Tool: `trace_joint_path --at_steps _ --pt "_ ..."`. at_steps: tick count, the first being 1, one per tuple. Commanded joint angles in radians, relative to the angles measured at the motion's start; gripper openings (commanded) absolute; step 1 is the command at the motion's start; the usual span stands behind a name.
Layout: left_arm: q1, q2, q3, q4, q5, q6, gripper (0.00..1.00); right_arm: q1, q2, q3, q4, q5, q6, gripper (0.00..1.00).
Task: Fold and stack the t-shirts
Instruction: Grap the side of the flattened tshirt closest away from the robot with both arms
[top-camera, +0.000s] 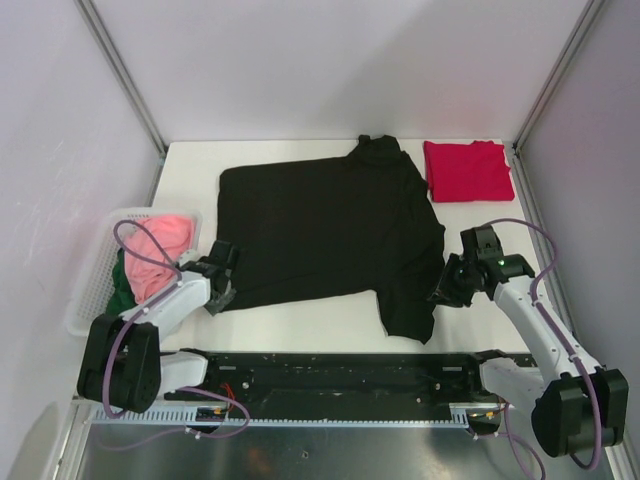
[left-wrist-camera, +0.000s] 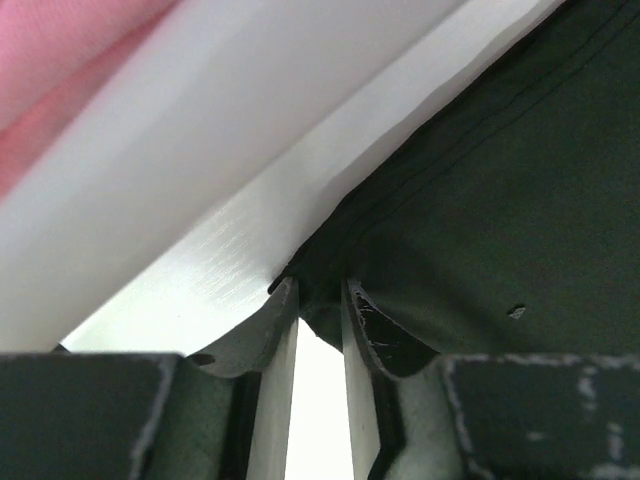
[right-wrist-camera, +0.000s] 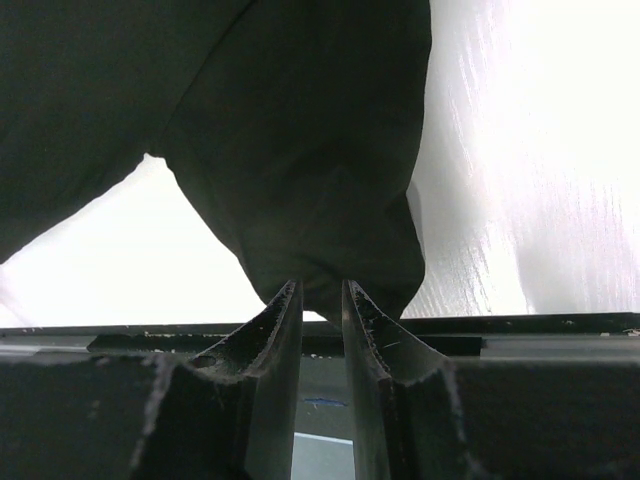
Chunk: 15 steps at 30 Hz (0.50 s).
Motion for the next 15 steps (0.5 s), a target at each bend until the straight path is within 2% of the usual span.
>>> trace_joint_path --at_steps 1,7,15 --pt "0.005 0.025 0.012 -0.008 -0.018 -0.027 0.24 -0.011 0.003 -0.003 0.028 -0.005 -0.015 0.27" --pt "0.004 -0.002 0.012 0.005 -0.014 0.015 0.02 -0.034 0.004 -0.013 0.030 0.018 -0.010 0.27" --pt "0.005 -0.114 0.060 0.004 0.000 0.113 0.00 -0.085 -0.001 -0.035 0.061 0.028 0.035 0.29"
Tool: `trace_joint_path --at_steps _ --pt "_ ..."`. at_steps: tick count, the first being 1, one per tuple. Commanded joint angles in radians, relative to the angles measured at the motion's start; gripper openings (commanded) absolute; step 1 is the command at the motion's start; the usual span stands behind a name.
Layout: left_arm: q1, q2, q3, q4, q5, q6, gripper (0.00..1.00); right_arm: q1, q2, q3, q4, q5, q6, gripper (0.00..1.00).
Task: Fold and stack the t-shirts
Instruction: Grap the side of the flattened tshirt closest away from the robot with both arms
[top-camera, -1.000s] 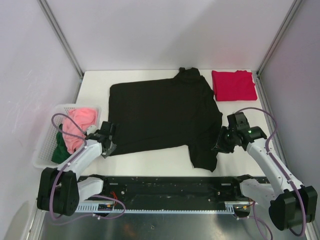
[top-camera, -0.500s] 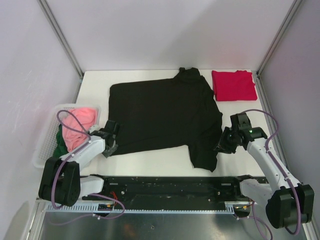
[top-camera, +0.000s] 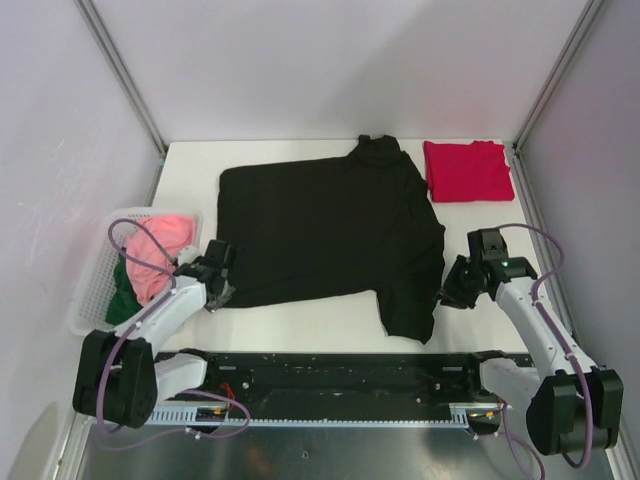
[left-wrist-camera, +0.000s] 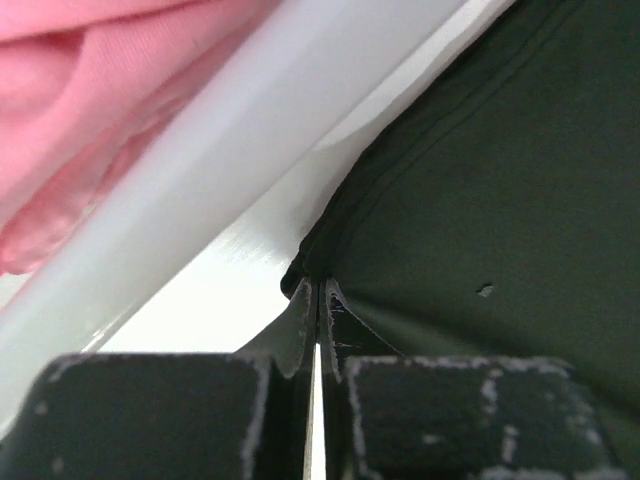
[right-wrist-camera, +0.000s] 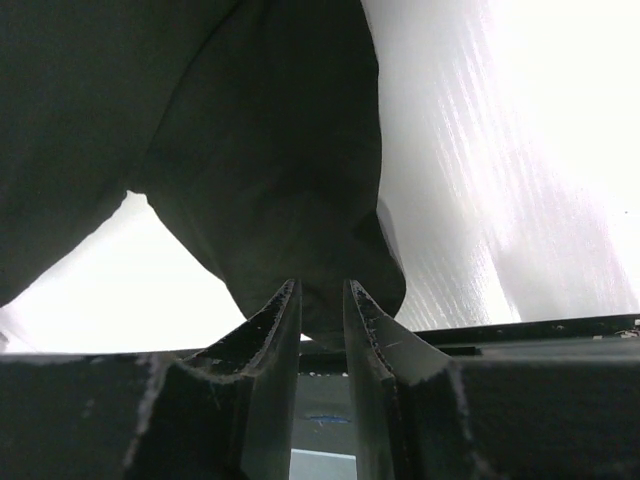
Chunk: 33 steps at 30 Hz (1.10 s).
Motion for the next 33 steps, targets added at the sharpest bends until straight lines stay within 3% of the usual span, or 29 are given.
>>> trace_joint_path --at_steps 1,13,20,33 --pt "0.005 -0.071 0.065 0.002 -0.003 0.073 0.00 -0.018 -0.003 -0.002 0.049 0.023 0.043 0.29" --pt "0.004 -0.126 0.122 0.004 0.040 0.153 0.00 -0.031 0.106 -0.050 0.271 0.204 0.129 0.36" --pt "0.005 -0.137 0.135 0.003 0.058 0.167 0.00 -0.038 0.226 -0.075 0.469 0.223 0.130 0.37" --pt "0.004 -0.159 0.109 0.001 0.059 0.151 0.00 -0.062 0.391 -0.107 0.625 0.249 0.123 0.33"
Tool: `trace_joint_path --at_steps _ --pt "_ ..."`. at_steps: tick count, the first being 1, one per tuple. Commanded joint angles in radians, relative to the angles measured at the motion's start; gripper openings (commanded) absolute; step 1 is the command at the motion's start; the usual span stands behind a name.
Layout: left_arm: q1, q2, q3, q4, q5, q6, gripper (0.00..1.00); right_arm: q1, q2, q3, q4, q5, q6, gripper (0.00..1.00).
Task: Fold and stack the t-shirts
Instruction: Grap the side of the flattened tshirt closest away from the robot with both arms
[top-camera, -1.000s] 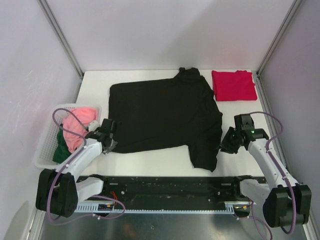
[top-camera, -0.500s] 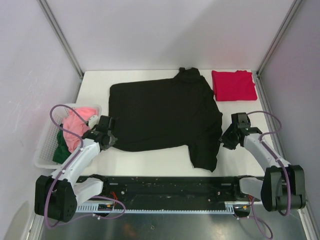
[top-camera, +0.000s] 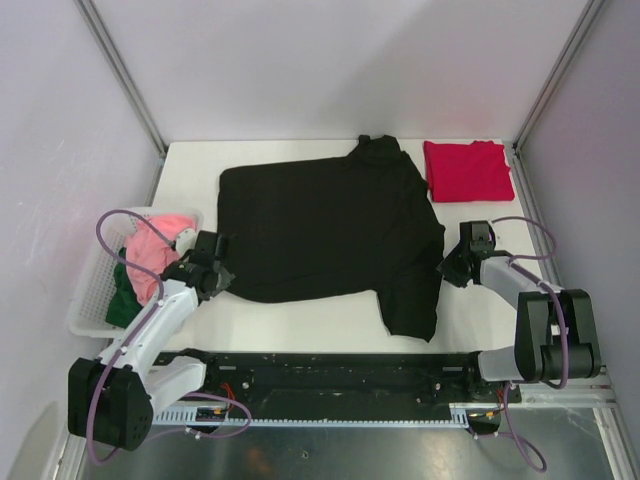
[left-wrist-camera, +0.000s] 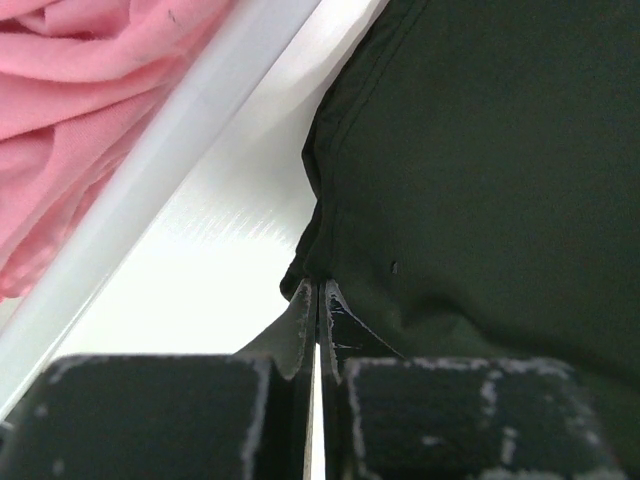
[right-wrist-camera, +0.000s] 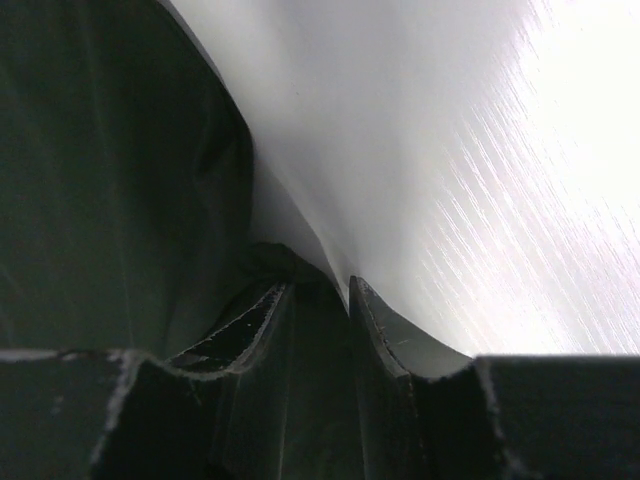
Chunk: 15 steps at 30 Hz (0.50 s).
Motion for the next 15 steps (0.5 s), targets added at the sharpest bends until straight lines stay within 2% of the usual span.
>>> trace_joint_path --at_steps 1,4,6,15 --pt "0.004 -0.022 0.014 0.005 -0.010 0.005 0.00 -0.005 0.039 -0.028 0.065 0.040 0.003 0.30" --pt "0.005 -0.024 0.008 0.006 -0.012 -0.004 0.00 -0.010 0.043 -0.037 0.061 0.040 0.004 0.11" --pt "0.004 -0.029 0.004 0.006 -0.012 -0.007 0.00 -0.017 0.030 -0.042 0.038 0.040 0.005 0.03" --pt "0.006 -0.074 -0.012 -0.028 -0.037 -0.038 0.00 -0.090 -0.185 -0.099 -0.127 0.010 0.014 0.00"
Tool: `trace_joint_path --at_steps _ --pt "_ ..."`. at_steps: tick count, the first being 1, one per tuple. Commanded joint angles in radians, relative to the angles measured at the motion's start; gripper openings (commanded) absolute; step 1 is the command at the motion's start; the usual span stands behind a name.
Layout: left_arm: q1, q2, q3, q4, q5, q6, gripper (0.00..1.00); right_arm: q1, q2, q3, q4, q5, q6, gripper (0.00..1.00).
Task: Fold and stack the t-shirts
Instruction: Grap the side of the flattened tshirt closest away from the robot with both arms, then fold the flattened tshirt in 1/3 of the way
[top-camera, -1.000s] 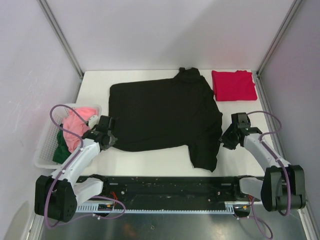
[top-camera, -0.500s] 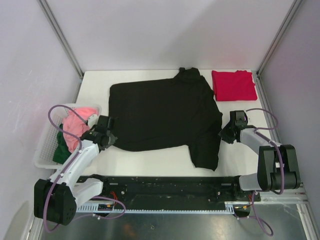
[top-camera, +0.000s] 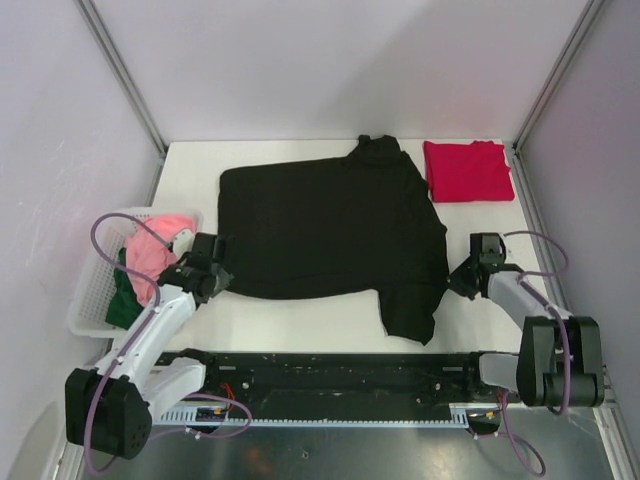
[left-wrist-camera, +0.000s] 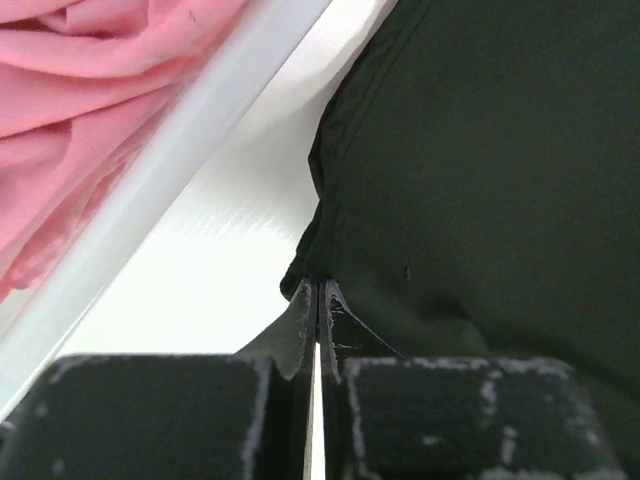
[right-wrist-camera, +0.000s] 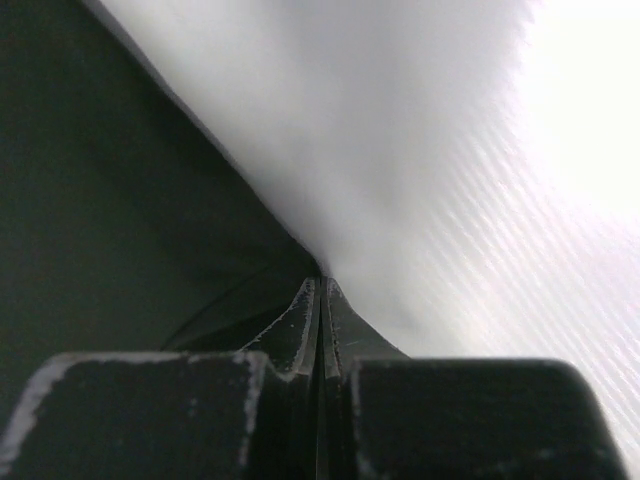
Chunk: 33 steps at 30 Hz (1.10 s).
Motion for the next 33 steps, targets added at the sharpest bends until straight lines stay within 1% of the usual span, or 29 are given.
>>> trace_joint_path --at_steps 1,9,13,16,18,20,23,29,33 --pt "0.006 -0.041 -0.008 -0.030 -0.042 -0.029 0.00 -0.052 -0.119 -0.034 -0.124 0.003 0.011 0.00" --pt "0.006 -0.134 -0.027 -0.117 -0.088 -0.066 0.00 -0.068 -0.263 -0.085 -0.240 -0.065 0.053 0.00" --pt "0.005 -0.174 -0.039 -0.144 -0.087 -0.090 0.00 -0.068 -0.340 -0.091 -0.301 -0.082 0.048 0.00" --pt "0.005 -0.151 -0.025 -0.142 -0.090 -0.082 0.00 -0.068 -0.411 -0.075 -0.303 -0.082 0.024 0.00" --pt "0.004 -0.095 0.008 -0.126 -0.097 -0.049 0.00 -0.067 -0.417 -0.042 -0.278 -0.091 0.001 0.00" --pt "0.004 -0.019 0.058 -0.097 -0.095 -0.002 0.00 -0.059 -0.369 0.012 -0.251 -0.086 -0.020 0.00" --pt "0.003 0.100 0.128 -0.039 -0.099 0.055 0.00 -0.035 -0.248 0.106 -0.203 -0.066 -0.043 0.00" --pt "0.005 0.331 0.279 0.027 -0.103 0.125 0.00 0.022 0.066 0.303 -0.114 -0.073 -0.059 0.00" --pt "0.005 0.449 0.351 0.043 -0.127 0.152 0.00 0.030 0.241 0.397 -0.080 -0.087 -0.061 0.00"
